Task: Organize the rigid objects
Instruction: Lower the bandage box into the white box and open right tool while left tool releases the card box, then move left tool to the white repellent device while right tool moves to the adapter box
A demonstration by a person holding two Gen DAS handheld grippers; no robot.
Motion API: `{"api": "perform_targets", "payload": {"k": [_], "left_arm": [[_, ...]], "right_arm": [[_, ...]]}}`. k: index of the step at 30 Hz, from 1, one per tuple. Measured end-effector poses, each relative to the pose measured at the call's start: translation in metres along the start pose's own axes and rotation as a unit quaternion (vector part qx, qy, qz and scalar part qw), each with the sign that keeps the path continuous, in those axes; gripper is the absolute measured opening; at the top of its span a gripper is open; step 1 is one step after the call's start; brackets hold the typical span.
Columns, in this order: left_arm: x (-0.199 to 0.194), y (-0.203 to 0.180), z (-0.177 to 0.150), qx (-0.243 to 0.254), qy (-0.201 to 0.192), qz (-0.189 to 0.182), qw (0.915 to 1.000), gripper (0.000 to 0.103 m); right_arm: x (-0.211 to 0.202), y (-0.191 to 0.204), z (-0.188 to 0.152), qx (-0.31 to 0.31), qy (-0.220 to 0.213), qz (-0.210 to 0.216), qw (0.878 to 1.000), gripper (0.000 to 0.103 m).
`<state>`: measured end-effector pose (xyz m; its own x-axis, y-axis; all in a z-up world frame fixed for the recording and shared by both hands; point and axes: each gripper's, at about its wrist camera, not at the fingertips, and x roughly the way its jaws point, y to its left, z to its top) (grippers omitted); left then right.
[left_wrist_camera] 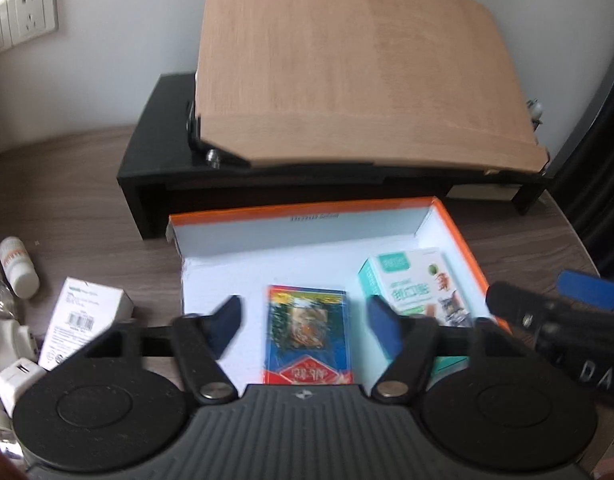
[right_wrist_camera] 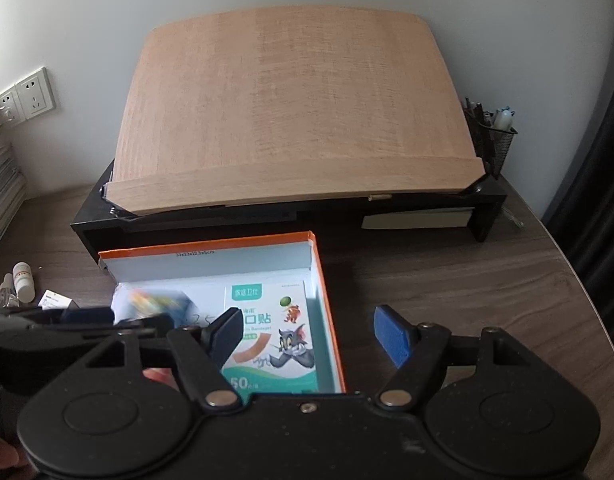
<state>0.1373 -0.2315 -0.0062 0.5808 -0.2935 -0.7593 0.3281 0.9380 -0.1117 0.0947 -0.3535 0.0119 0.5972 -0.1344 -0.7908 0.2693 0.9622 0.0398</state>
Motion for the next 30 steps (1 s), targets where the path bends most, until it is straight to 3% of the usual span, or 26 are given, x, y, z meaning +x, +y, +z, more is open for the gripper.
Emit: {"api": "perform_targets", "payload": {"k": [16, 30], "left_arm": [[-0.064, 0.021, -0.035, -0.048, -0.031, 0.056, 0.9968, 0.082], [-0.105, 0.075, -0.092, -0.120, -0.049, 0.121, 0.9842, 0.091]], "right_arm": [[-0.036, 0.022, -0.033, -0.009, -0.001, 0.043, 0.999, 0.087], [-0.048, 0.076, -0.065, -0.060, 0.021, 0.112, 0.992, 0.087]]}}
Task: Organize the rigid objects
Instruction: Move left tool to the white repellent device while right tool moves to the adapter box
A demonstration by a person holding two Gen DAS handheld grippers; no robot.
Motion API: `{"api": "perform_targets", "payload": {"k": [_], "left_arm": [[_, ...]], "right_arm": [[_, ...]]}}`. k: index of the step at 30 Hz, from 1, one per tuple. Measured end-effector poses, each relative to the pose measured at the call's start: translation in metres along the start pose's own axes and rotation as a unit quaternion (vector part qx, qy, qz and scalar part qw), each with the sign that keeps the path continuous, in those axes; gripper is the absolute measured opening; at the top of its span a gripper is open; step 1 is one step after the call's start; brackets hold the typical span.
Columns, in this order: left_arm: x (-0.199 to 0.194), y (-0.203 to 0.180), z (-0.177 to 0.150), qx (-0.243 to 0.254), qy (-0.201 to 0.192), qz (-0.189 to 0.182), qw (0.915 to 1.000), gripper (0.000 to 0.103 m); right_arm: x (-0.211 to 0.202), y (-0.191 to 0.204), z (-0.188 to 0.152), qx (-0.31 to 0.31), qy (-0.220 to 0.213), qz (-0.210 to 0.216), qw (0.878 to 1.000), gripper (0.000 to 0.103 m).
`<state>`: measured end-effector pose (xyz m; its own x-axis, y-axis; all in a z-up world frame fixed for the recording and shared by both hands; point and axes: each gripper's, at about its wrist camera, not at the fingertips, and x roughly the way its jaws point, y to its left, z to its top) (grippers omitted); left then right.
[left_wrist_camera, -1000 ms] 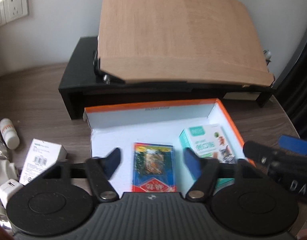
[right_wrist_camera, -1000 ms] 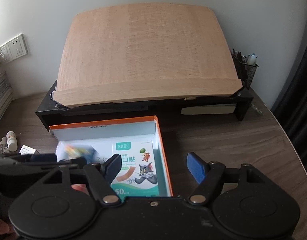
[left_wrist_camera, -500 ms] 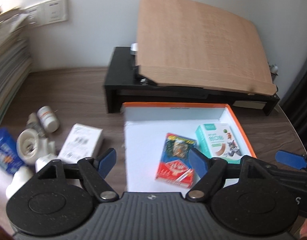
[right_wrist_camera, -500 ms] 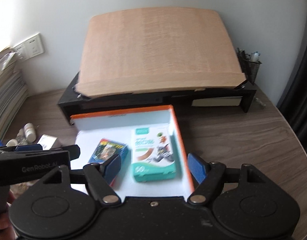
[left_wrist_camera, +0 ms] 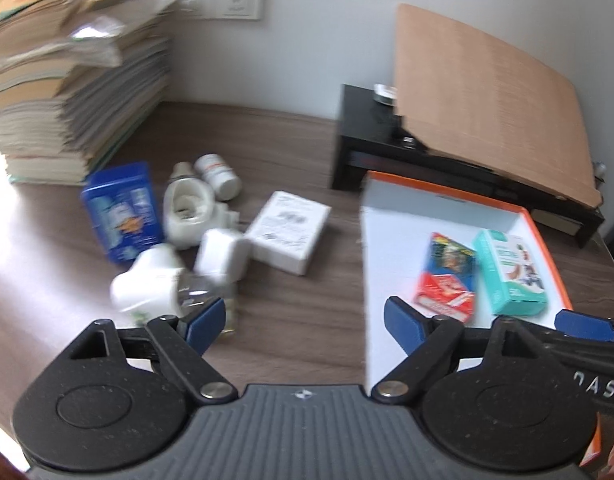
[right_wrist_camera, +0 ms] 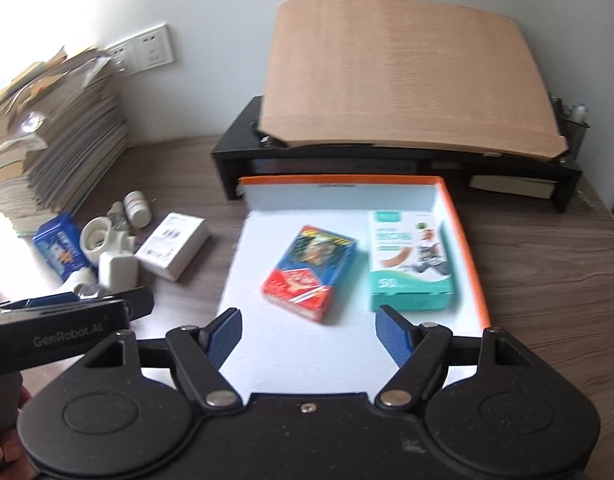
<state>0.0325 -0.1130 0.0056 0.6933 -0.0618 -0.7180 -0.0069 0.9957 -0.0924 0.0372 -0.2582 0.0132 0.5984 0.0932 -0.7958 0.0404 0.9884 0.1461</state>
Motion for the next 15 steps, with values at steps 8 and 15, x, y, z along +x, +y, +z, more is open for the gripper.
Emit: {"api": "perform_targets", "payload": {"k": [8, 15], "left_arm": [[0.007, 0.055, -0.011, -0.007, -0.015, 0.029, 0.9994, 0.103], [0.029, 0.083, -0.011, 0.000, -0.006, 0.020, 0.9998, 0.103]], "right_arm": [[0.014, 0.033, -0.001, -0.003, 0.012, 0.011, 1.000, 0.087], [0.030, 0.057, 0.000, -0.006, 0.023, 0.011, 1.000, 0.087]]}}
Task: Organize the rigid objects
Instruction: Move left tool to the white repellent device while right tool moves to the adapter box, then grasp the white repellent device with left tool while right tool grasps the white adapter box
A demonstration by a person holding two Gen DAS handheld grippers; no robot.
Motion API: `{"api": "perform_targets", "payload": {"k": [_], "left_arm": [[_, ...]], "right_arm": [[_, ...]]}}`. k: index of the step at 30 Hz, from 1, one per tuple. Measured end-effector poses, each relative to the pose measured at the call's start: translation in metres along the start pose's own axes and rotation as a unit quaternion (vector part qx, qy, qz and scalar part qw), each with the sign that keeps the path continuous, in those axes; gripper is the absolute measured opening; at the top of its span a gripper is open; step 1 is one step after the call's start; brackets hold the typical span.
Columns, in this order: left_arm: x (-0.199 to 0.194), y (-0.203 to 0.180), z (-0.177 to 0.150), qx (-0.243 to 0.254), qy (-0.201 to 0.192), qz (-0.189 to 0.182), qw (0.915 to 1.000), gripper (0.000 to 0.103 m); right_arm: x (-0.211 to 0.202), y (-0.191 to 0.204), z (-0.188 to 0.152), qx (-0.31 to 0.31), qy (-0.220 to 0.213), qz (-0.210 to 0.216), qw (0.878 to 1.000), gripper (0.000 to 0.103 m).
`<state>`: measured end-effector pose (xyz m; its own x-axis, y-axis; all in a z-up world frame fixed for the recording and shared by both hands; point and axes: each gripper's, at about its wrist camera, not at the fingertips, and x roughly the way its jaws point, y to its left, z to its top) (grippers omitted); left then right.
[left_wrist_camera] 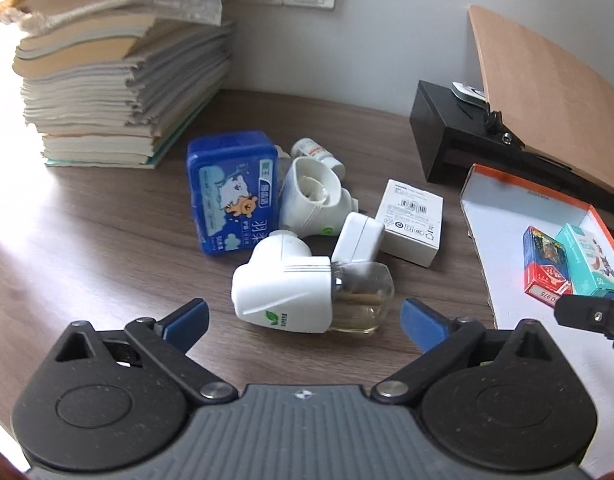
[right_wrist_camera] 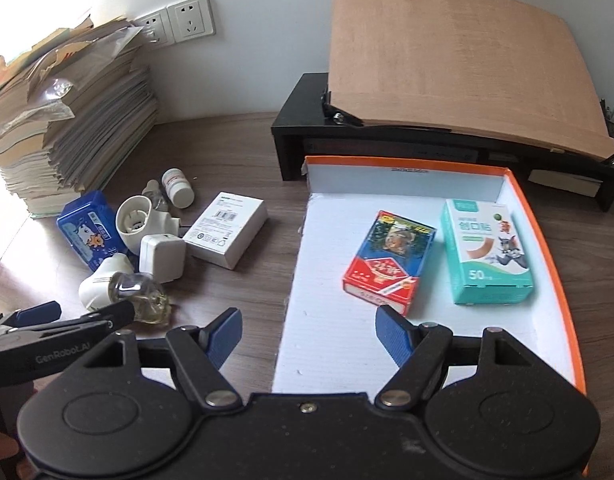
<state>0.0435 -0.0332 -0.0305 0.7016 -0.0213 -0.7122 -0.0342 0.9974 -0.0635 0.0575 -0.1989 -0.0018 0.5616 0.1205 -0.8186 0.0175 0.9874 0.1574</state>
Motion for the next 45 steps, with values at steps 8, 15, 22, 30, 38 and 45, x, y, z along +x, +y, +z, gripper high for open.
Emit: {"api": "perform_targets", "payload": {"k": [8, 15, 22, 30, 38, 45], "left_arm": [[0.030, -0.010, 0.004, 0.031, 0.000, 0.010, 0.9995, 0.103], [0.053, -0.008, 0.001, 0.059, 0.003, 0.019, 0.9981, 0.103], [0.048, 0.004, -0.002, 0.048, -0.020, -0.019, 0.9985, 0.100], [0.025, 0.024, -0.001, 0.033, -0.028, -0.019, 0.9989, 0.100], [0.000, 0.039, 0.001, 0.021, -0.040, -0.019, 0.9988, 0.100], [-0.008, 0.047, 0.003, 0.018, -0.047, -0.016, 0.9986, 0.100]], "right_arm": [[0.011, 0.015, 0.005, 0.003, 0.008, -0.013, 1.000, 0.087], [0.023, 0.019, 0.007, 0.004, 0.018, -0.023, 1.000, 0.087], [0.034, 0.025, 0.011, 0.000, 0.027, -0.025, 0.999, 0.087], [0.058, 0.036, 0.026, 0.014, 0.033, 0.005, 0.999, 0.087], [0.099, 0.053, 0.060, 0.056, 0.043, 0.024, 0.997, 0.087], [0.142, 0.071, 0.078, 0.085, 0.069, 0.003, 0.994, 0.087]]}}
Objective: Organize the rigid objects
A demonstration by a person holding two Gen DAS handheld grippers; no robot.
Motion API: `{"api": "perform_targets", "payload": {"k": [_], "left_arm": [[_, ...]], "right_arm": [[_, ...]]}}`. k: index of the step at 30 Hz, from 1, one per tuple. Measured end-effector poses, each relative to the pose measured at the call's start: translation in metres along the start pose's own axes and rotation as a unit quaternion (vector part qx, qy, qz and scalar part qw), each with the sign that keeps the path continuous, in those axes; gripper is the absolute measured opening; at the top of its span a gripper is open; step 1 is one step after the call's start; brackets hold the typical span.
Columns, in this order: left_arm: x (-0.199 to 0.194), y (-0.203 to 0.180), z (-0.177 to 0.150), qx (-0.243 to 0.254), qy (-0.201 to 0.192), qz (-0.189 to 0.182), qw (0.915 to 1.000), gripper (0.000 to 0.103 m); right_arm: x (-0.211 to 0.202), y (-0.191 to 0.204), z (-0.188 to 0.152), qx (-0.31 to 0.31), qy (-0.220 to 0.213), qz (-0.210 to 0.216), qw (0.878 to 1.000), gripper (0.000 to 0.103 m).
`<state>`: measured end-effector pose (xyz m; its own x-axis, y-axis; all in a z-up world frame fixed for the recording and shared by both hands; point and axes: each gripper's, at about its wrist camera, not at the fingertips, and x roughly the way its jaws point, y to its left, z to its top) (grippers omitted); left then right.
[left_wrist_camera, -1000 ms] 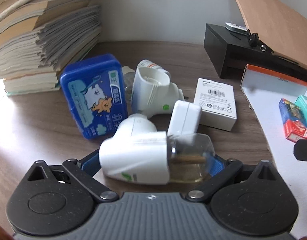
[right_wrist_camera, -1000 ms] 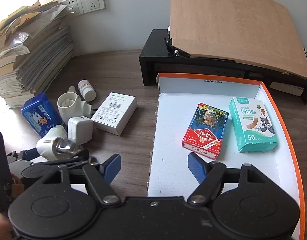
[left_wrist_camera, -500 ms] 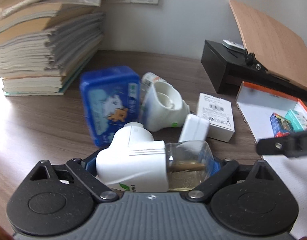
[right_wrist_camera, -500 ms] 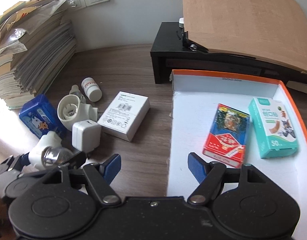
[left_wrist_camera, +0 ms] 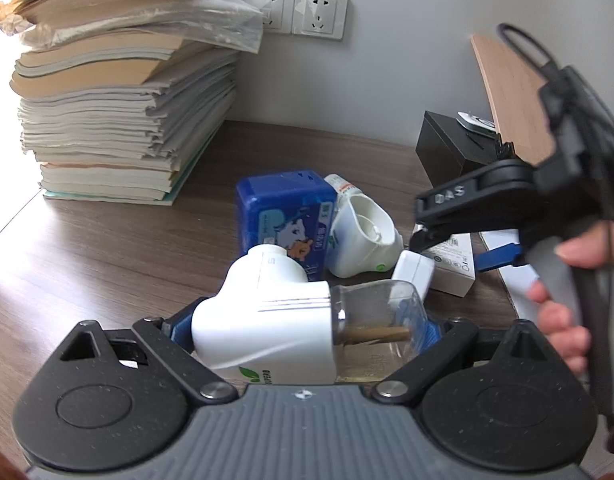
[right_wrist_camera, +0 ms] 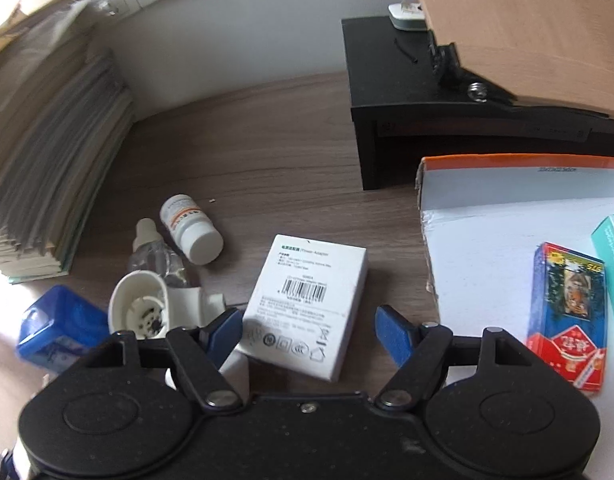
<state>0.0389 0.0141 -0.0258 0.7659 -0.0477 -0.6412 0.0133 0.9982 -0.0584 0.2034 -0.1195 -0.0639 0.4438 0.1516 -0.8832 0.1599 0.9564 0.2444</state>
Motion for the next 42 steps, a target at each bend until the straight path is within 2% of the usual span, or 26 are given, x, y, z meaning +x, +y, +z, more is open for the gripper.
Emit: {"api": "perform_targets", "payload": {"k": [5, 6, 8, 15, 21, 30, 42], "left_arm": [[0.000, 0.006, 0.000, -0.001, 0.002, 0.003, 1.0000, 0.100], [0.000, 0.006, 0.001, -0.003, 0.003, 0.004, 1.0000, 0.100], [0.001, 0.006, 0.003, -0.005, 0.002, 0.003, 1.0000, 0.100], [-0.001, -0.002, 0.008, -0.005, -0.003, -0.002, 1.0000, 0.100], [-0.006, -0.021, 0.015, 0.005, -0.010, -0.011, 0.9999, 0.100], [-0.020, -0.071, 0.019, 0.033, -0.016, -0.019, 0.9991, 0.100], [-0.041, -0.148, 0.008, 0.073, -0.025, -0.056, 0.9954, 0.100]], "right_arm": [[0.014, 0.011, 0.005, -0.016, -0.007, -0.037, 0.999, 0.085], [0.014, 0.013, 0.005, -0.025, -0.011, -0.039, 0.999, 0.075], [0.010, 0.014, 0.003, -0.040, -0.019, -0.043, 0.998, 0.071], [-0.030, 0.001, -0.009, -0.073, -0.063, -0.034, 0.995, 0.071], [-0.072, -0.023, -0.023, -0.068, -0.078, -0.017, 0.994, 0.071], [-0.127, -0.065, -0.056, -0.064, -0.094, -0.027, 0.993, 0.071], [-0.184, -0.144, -0.083, -0.027, -0.120, -0.051, 0.991, 0.071]]}}
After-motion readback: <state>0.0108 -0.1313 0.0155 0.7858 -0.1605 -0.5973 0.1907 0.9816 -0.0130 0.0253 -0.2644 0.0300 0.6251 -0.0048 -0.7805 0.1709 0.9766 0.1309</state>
